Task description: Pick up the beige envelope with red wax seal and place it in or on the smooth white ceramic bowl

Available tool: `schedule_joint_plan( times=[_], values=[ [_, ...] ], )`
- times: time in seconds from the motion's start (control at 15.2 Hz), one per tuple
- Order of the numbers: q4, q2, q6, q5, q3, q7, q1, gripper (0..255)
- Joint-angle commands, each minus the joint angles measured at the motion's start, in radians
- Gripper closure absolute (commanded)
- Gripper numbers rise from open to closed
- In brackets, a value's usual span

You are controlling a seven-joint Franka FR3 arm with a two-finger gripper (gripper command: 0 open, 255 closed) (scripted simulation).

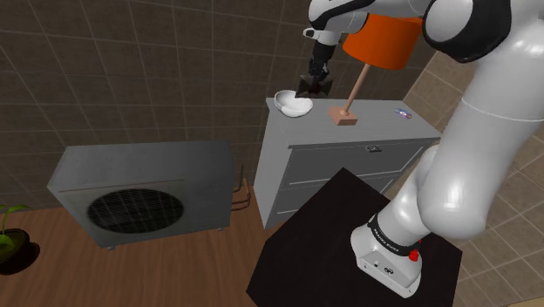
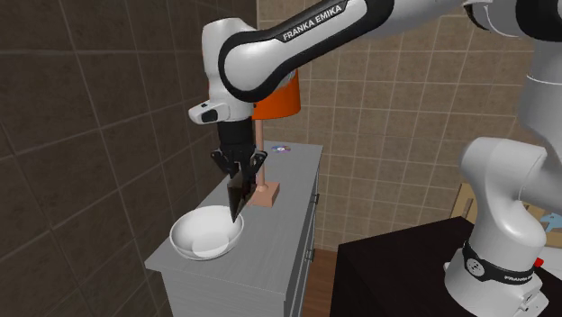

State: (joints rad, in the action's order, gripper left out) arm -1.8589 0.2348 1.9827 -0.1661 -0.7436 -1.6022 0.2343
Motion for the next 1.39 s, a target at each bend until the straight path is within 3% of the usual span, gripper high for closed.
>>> schedule_joint_plan(
  times=[0.0,0.4,1.32],
  values=[
    [0.12,0.095,-0.049,-0.062,0.013,-0.033,-0.04,255],
    [0.574,0.39,-0.241,-0.2,0.082,-0.057,-0.213,255],
    [0.447,0.432,-0.081,-0.23,0.105,-0.081,-0.202,255]
  ],
)
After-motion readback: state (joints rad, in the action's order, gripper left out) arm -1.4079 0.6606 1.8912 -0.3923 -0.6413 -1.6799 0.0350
